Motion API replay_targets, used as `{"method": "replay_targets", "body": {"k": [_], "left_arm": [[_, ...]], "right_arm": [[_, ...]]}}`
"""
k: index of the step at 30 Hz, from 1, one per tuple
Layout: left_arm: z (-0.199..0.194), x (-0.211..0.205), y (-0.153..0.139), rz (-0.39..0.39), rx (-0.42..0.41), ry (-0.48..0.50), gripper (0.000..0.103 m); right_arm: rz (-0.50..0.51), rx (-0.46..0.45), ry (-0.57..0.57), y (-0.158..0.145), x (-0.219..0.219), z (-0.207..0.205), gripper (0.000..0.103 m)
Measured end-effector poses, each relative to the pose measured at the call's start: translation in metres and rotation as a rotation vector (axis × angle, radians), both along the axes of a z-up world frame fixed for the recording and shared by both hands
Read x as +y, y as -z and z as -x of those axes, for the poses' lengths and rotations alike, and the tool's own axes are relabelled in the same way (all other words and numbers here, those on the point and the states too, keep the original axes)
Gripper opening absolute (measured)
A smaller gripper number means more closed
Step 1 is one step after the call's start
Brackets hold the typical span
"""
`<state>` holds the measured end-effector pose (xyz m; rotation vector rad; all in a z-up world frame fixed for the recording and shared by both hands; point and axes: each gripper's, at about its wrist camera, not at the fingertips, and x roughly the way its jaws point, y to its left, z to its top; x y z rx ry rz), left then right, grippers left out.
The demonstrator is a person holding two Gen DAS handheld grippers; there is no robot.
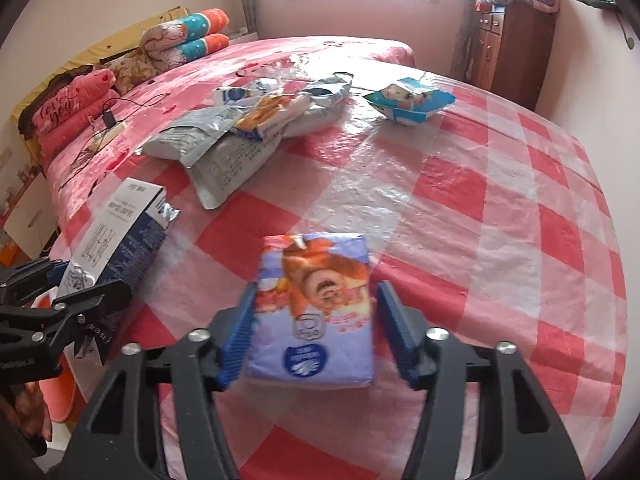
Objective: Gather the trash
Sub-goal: 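Grasp the Vinda tissue pack with the right gripper while the left gripper holds the carton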
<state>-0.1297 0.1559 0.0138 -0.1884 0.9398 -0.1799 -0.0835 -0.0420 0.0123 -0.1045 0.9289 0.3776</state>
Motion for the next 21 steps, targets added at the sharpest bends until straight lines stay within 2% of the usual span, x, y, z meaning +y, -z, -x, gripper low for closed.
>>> {"method": "replay_targets", "body": {"k": [3, 7, 21], "left_arm": [[0.003, 0.000, -0.003, 0.011, -0.014, 0.004, 0.066], [0.008, 0.002, -0.007, 0.027, -0.035, 0.007, 0.066], [0.027, 0.017, -0.019, 0.053, -0.083, -0.002, 0.066]], "right_arm": [[0.005, -0.010, -0.010, -0.002, 0.001, 0.004, 0.054], [-0.036, -0.011, -0.021, -0.007, -0.002, 0.007, 0.054], [-0.101, -0.060, -0.063, -0.042, 0.009, 0.027, 0.054]]}}
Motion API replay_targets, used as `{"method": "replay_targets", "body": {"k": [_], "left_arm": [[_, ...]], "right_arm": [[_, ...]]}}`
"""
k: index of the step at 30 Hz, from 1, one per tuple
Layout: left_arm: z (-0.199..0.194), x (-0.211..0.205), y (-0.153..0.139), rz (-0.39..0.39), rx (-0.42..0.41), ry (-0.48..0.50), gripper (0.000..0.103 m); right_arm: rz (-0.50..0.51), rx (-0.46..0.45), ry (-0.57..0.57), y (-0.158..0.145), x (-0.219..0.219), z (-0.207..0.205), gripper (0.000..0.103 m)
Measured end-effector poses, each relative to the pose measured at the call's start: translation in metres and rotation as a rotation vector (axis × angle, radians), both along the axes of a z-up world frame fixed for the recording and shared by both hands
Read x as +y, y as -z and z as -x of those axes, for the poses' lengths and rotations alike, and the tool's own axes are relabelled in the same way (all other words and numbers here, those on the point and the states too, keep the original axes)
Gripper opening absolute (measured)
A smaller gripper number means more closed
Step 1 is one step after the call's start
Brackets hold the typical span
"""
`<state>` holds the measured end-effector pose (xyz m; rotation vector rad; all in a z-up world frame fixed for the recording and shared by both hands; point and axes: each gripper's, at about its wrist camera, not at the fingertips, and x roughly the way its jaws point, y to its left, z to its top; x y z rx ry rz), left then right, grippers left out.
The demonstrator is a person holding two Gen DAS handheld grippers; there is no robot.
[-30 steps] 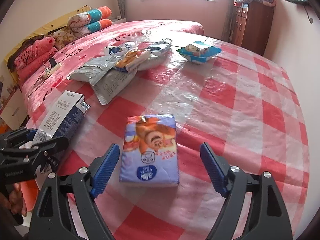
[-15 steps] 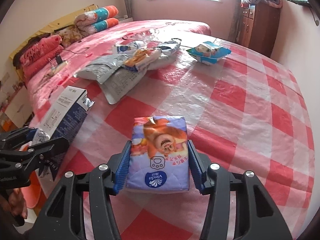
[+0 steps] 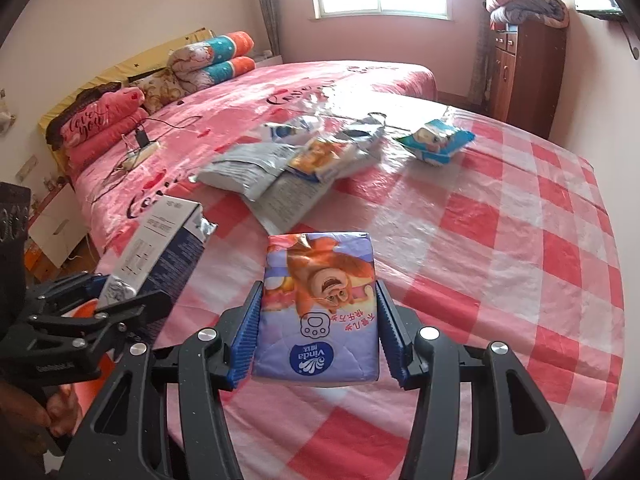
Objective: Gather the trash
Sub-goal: 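Grasp the Vinda tissue pack with the right gripper while the left gripper holds the carton, then carry both items over the orange bucket and open both grippers to drop them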
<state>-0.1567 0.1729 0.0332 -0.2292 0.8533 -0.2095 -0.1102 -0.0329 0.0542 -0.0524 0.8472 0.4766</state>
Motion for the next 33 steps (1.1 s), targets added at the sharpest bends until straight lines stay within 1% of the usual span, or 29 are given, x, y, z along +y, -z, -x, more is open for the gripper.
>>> {"method": "replay_targets", "body": {"k": [5, 12, 18, 26, 33], "left_arm": [[0.011, 0.008, -0.006, -0.003, -0.017, -0.010, 0.066], [0.025, 0.022, -0.013, -0.010, -0.038, -0.035, 0.066], [0.043, 0.037, -0.017, -0.024, -0.042, -0.060, 0.066], [0.074, 0.072, -0.011, -0.057, -0.008, -0.131, 0.066], [0.112, 0.119, 0.003, -0.101, 0.044, -0.240, 0.066]], "right_arm": [[-0.041, 0.003, -0.030, -0.010, 0.008, 0.006, 0.054], [-0.129, 0.042, -0.095, -0.018, 0.025, 0.017, 0.054], [-0.173, 0.067, -0.156, -0.023, 0.045, 0.029, 0.054], [-0.227, 0.127, -0.277, -0.024, 0.084, 0.048, 0.054], [-0.246, 0.175, -0.407, -0.021, 0.132, 0.068, 0.054]]}}
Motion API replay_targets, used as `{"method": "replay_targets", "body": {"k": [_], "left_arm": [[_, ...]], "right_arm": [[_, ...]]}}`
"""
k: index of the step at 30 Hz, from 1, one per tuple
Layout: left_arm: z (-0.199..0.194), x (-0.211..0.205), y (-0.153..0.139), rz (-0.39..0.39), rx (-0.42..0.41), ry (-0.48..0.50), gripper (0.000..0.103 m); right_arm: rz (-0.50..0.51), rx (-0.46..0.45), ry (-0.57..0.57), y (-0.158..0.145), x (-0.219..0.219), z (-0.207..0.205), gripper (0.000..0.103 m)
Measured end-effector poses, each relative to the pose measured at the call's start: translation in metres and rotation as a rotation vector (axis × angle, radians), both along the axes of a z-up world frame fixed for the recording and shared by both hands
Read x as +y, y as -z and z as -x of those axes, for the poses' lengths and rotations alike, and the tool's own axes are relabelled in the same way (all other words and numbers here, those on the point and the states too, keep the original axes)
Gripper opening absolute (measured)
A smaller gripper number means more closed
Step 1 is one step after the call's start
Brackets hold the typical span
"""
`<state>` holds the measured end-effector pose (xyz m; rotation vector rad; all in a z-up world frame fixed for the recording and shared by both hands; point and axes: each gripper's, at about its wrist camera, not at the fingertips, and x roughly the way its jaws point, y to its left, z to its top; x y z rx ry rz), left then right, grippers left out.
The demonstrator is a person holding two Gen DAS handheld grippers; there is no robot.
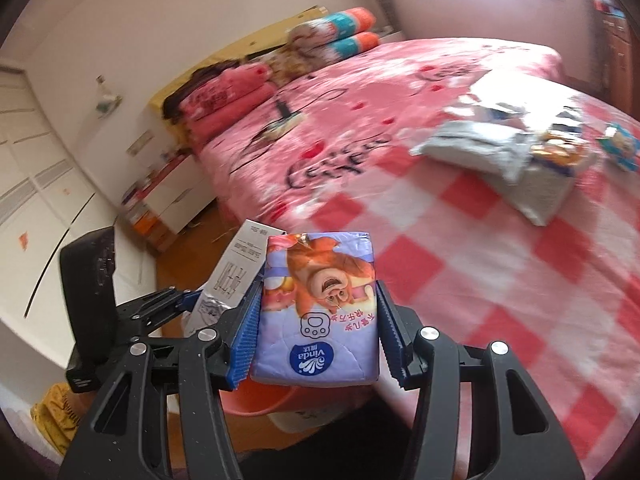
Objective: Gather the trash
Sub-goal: 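Carry both items over the orange bucket and open both grippers to drop them, then withdraw both open grippers from the bucket back over the bed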
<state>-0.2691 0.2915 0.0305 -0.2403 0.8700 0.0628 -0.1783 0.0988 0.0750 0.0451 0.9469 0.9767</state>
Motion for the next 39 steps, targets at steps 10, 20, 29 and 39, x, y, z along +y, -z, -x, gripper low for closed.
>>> {"method": "replay_targets", "body": {"k": [10, 20, 29, 39], "left_arm": [[0.045, 0.053, 0.046, -0.021, 0.113, -0.162, 0.066], [0.052, 0.075, 0.070, -0.098, 0.210, -0.284, 0.084], [0.039, 0.063, 0.063, -0.115, 0.161, -0.257, 0.085], [0.026, 0.042, 0.051, -0.068, 0.083, -0.199, 0.086]], "right_arm": [[0.049, 0.013, -0.222, 0.024, 0.077, 0.045, 0.055], [0.086, -0.035, -0.181, 0.044, 0.071, 0.048, 0.089], [0.021, -0.124, -0.048, 0.031, 0.024, 0.027, 0.093], [-0.018, -0.098, 0.050, 0.035, -0.009, 0.005, 0.095]]}}
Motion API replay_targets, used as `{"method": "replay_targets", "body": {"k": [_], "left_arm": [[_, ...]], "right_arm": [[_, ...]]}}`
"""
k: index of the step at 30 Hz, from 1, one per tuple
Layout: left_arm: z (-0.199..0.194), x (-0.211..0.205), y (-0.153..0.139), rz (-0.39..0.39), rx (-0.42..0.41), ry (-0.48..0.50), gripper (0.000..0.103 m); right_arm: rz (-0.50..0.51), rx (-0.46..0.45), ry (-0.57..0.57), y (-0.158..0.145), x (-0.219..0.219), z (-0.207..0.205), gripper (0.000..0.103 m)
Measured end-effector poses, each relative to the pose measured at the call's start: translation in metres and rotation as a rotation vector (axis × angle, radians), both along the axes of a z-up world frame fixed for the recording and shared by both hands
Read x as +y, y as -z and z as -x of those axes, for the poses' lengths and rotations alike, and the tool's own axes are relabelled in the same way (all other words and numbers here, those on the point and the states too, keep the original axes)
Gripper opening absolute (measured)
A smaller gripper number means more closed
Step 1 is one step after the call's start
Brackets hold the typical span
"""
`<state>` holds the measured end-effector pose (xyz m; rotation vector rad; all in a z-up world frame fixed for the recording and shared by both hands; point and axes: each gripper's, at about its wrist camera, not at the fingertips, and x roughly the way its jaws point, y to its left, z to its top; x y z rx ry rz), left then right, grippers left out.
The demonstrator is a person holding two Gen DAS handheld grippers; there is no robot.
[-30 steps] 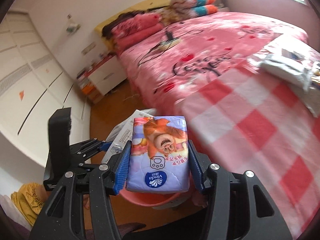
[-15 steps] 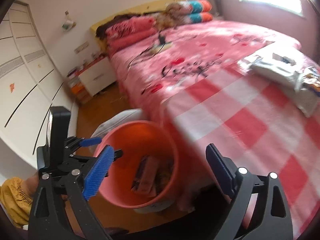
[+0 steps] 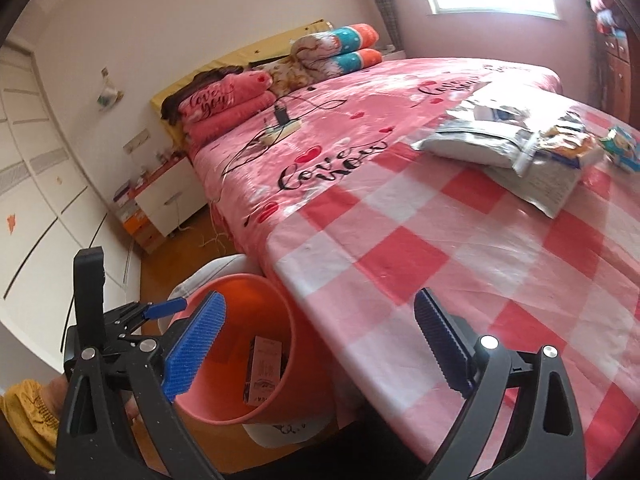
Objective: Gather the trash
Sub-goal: 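Withdraw both open grippers from the bucket back over the bed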
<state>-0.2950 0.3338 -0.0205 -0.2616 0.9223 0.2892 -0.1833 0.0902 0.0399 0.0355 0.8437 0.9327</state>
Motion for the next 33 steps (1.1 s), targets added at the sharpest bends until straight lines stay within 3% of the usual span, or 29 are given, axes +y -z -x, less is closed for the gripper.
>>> {"method": "replay_targets", "body": {"k": [4, 19, 33], "left_arm": [[-0.006, -0.008, -0.006, -0.024, 0.001, 0.005, 0.086], [-0.030, -0.040, -0.022, 0.010, 0.031, 0.049, 0.086], [-0.066, -0.087, -0.041, 0.000, 0.027, 0.138, 0.086]], "right_arm": [[-0.021, 0.007, 0.038, 0.001, -0.013, -0.008, 0.095], [-0.095, 0.051, 0.187, 0.008, -0.079, -0.046, 0.096], [-0.112, 0.056, 0.241, 0.012, -0.119, -0.066, 0.096]]}}
